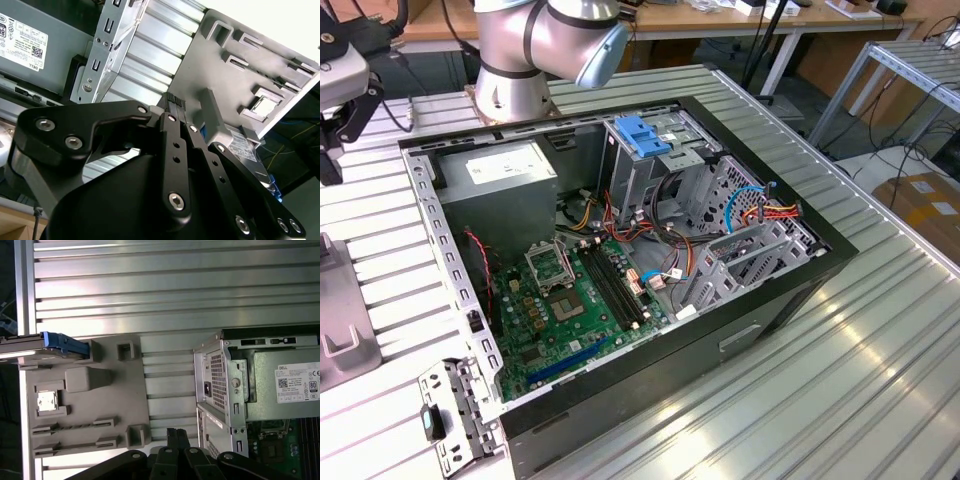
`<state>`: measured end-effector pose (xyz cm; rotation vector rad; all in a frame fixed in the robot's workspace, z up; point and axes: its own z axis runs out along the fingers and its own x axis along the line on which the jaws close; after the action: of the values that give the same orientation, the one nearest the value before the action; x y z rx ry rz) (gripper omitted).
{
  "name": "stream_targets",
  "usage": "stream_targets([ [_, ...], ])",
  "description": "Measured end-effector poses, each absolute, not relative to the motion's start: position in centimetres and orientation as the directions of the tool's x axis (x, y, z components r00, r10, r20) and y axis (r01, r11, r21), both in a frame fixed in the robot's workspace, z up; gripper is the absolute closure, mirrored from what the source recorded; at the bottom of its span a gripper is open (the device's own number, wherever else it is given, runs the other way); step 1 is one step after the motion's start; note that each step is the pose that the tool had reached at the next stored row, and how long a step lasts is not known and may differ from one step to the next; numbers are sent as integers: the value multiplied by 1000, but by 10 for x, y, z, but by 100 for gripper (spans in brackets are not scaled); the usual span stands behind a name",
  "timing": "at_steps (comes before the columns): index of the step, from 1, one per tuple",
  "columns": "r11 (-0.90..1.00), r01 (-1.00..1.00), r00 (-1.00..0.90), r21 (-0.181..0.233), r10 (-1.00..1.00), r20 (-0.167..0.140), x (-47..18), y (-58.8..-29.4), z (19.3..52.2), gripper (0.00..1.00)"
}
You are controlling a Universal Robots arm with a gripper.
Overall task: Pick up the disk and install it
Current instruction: 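Reach for the disk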
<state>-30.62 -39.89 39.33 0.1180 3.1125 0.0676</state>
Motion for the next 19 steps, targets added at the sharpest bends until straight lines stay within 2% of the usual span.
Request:
stream_targets([
  [19, 996, 75, -997, 44, 76, -24, -318, -399, 393, 90],
])
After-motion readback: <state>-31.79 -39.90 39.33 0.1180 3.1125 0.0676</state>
